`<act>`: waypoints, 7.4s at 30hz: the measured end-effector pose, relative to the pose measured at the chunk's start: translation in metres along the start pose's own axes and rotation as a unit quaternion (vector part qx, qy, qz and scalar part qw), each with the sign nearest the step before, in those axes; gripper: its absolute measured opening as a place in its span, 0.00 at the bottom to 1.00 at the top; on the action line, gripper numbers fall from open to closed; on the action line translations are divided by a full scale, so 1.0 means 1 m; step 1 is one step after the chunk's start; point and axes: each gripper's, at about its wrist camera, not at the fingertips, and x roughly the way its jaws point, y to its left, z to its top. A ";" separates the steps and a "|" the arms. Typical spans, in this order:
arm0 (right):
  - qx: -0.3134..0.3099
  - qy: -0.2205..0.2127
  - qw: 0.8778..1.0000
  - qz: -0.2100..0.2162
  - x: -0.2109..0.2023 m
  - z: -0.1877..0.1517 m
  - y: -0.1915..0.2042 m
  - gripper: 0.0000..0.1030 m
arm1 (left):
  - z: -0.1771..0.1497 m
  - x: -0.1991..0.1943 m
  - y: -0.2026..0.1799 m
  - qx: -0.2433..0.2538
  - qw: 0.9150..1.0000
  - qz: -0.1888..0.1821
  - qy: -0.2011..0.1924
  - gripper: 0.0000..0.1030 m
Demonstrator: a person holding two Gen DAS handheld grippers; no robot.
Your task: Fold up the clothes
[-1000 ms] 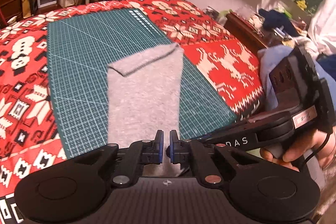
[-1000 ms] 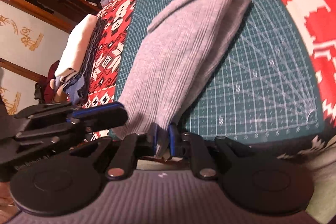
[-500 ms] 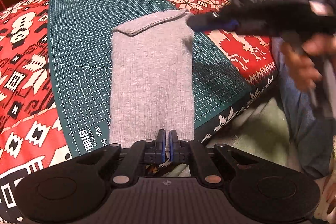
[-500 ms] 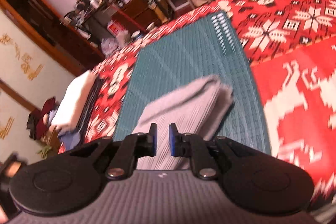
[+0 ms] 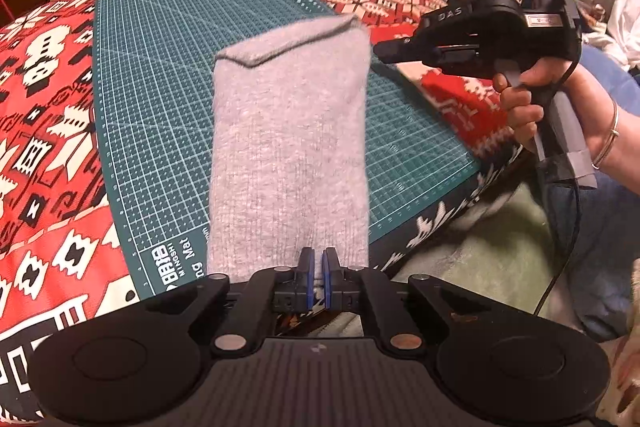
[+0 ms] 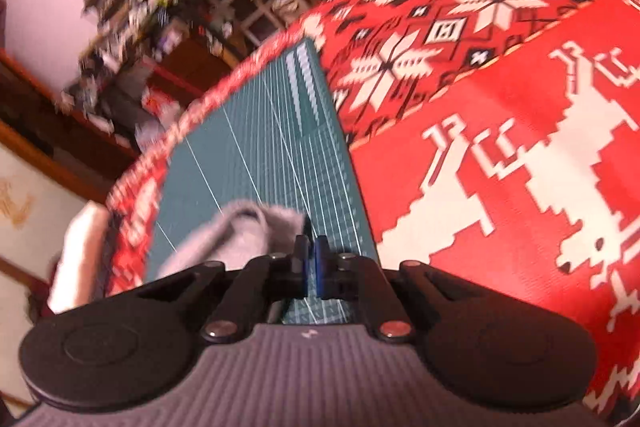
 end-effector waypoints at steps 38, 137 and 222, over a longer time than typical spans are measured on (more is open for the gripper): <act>-0.107 0.146 0.980 0.080 0.010 -0.090 0.069 0.00 | -0.002 0.022 0.025 -0.016 1.000 -0.002 0.012 0.03; 0.098 0.024 0.994 0.043 0.015 -0.023 -0.025 0.25 | -0.039 0.001 -0.068 0.288 0.952 0.106 -0.010 0.26; -0.023 -0.005 0.993 0.112 0.028 0.026 0.100 0.08 | -0.002 -0.082 0.093 -0.176 0.978 0.008 -0.114 0.10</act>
